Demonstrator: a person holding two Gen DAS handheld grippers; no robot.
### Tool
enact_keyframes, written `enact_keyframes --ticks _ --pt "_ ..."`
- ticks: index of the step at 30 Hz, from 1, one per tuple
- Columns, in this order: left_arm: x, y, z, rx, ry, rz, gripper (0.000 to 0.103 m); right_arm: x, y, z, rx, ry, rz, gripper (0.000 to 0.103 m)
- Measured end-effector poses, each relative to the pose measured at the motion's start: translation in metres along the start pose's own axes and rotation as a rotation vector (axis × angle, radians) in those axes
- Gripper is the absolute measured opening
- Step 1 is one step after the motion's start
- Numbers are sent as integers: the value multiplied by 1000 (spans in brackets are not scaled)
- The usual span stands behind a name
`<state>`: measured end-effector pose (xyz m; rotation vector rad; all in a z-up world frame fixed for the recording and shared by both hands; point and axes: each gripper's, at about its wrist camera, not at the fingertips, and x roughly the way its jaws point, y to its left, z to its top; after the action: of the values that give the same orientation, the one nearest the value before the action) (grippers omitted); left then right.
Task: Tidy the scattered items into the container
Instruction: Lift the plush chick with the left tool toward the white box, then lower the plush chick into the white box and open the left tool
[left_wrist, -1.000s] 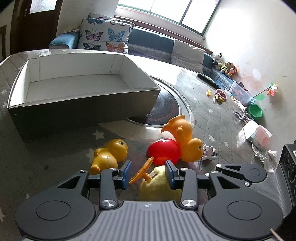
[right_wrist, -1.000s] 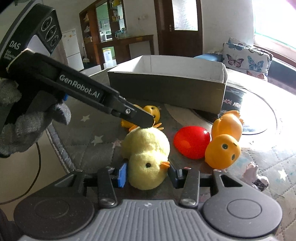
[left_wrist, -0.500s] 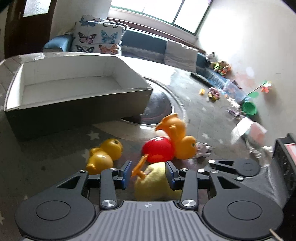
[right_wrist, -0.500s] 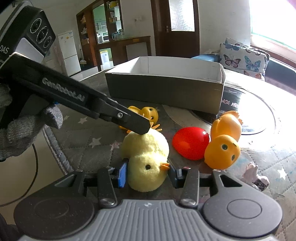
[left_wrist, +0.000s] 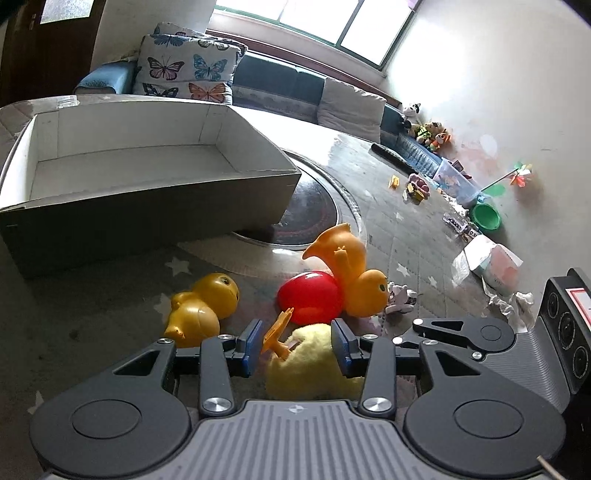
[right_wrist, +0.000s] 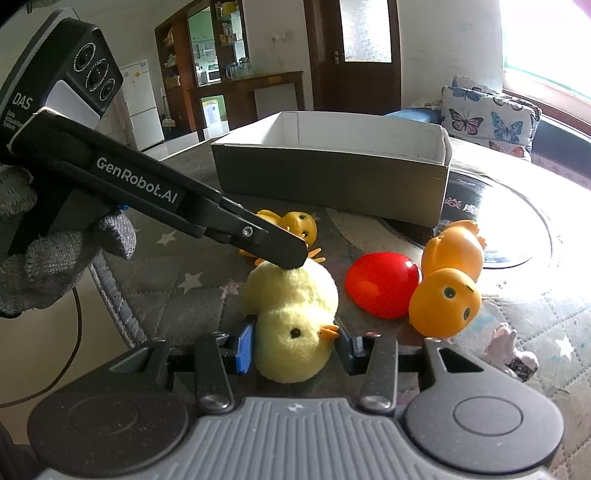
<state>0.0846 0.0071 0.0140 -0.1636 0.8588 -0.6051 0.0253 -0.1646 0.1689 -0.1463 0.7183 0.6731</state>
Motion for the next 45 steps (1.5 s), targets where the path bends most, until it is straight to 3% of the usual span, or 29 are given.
enact_keyframes --ticks 10,15,17,21,23,31,45 --pt "-6 15 -1 -53 -10 1 42 2 0 -1 7 3 4 44" --pt "-4 11 -1 -26 -19 16 36 2 2 -2 3 3 -2 44" --pt "-3 11 1 -27 -20 28 24 2 2 -2 3 3 -2 44" --pt "0 11 1 -22 -9 32 22 1 3 -2 4 2 -3 44" --pt "1 8 -1 -2 -8 42 16 1 3 -2 5 1 -4 44" --pt "-2 6 1 -35 -24 44 15 -4 4 0 8 -14 -14 43" --pt "-22 5 61 3 -158 89 15 -11 -11 63 -87 -130 -45 43"
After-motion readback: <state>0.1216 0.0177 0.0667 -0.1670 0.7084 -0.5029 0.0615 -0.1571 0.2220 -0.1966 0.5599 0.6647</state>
